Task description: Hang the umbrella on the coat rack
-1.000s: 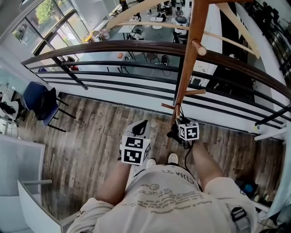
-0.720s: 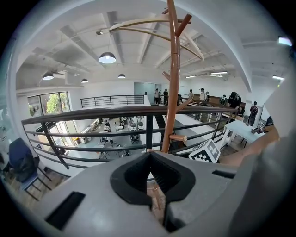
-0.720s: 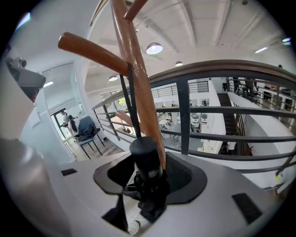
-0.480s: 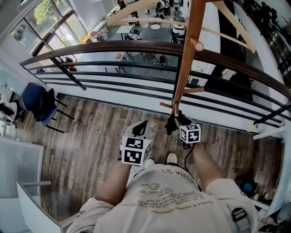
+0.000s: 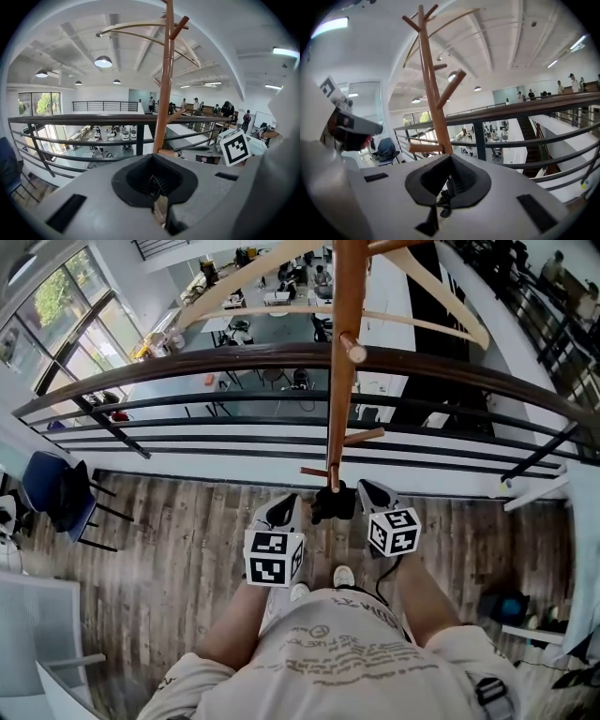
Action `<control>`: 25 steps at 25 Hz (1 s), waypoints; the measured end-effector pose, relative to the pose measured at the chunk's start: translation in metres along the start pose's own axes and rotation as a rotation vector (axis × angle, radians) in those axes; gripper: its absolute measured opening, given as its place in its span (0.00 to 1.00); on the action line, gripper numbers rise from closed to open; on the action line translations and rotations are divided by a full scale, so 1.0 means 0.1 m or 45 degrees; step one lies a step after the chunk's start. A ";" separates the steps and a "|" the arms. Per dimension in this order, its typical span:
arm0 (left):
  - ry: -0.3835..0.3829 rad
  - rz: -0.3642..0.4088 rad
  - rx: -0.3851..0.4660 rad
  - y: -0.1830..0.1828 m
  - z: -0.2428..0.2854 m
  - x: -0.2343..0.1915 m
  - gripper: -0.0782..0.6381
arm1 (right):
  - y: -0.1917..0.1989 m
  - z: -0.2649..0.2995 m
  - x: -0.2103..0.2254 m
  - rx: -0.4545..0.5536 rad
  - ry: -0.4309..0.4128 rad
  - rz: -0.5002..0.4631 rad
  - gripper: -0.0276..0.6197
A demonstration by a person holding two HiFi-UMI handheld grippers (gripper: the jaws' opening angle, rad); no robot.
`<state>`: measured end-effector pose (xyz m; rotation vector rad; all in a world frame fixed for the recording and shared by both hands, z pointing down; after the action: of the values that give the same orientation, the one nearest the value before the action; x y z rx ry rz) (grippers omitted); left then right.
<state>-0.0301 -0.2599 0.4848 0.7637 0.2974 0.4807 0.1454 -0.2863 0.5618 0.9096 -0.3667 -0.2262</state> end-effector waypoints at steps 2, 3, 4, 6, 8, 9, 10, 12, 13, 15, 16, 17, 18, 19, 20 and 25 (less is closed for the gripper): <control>0.027 0.027 0.023 -0.08 -0.01 0.06 0.12 | -0.19 -0.20 -0.06 0.082 -0.011 0.013 0.05; 0.039 0.040 0.037 -0.11 -0.01 0.08 0.12 | -0.29 -0.30 -0.10 0.118 -0.006 0.014 0.05; 0.053 0.052 0.050 -0.15 -0.02 0.10 0.12 | -0.38 -0.39 -0.14 0.147 0.008 0.010 0.05; 0.082 0.070 0.076 -0.21 -0.02 0.14 0.12 | -0.54 -0.55 -0.19 0.197 0.048 -0.001 0.05; 0.108 0.085 0.098 -0.27 0.00 0.19 0.12 | -0.69 -0.73 -0.23 0.252 0.089 -0.010 0.05; 0.118 0.090 0.109 -0.30 0.01 0.21 0.12 | -0.75 -0.82 -0.24 0.277 0.112 -0.017 0.04; 0.125 0.091 0.120 -0.32 0.01 0.22 0.12 | -0.80 -0.90 -0.26 0.297 0.131 -0.027 0.04; 0.138 0.090 0.141 -0.36 0.02 0.23 0.12 | -0.86 -1.03 -0.31 0.316 0.156 -0.053 0.04; 0.145 0.090 0.152 -0.38 0.01 0.24 0.12 | -0.86 -1.08 -0.32 0.314 0.163 -0.064 0.04; 0.156 0.094 0.178 -0.42 -0.01 0.26 0.12 | -0.80 -1.12 -0.34 0.299 0.176 -0.054 0.04; 0.161 0.097 0.192 -0.44 -0.03 0.26 0.12 | -0.75 -1.12 -0.34 0.291 0.184 -0.033 0.04; 0.165 0.098 0.205 -0.46 -0.05 0.26 0.12 | -0.71 -1.13 -0.34 0.285 0.194 -0.009 0.04; 0.170 0.098 0.216 -0.46 -0.06 0.26 0.12 | -0.67 -1.14 -0.34 0.281 0.205 0.013 0.04; 0.175 0.097 0.223 -0.46 -0.07 0.25 0.12 | -0.64 -1.14 -0.33 0.278 0.215 0.029 0.04; 0.180 0.095 0.227 -0.45 -0.08 0.24 0.12 | -0.63 -1.15 -0.33 0.278 0.225 0.038 0.04; 0.199 0.088 0.223 -0.45 -0.14 0.20 0.12 | -0.68 -1.17 -0.39 0.289 0.239 0.041 0.04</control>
<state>-0.0049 -0.2695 0.4415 0.9109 0.4644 0.5865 0.1539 -0.2286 0.4336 1.1379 -0.2352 -0.0688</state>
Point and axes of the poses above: the fingertips, and each gripper's own axes: z forward along the fingers, x to its right, y out of its underside, the point moved 3 cm from there along -z, backward along the fingers, and after that the axes turned 14 degrees about -x, right-handed, at the moved point
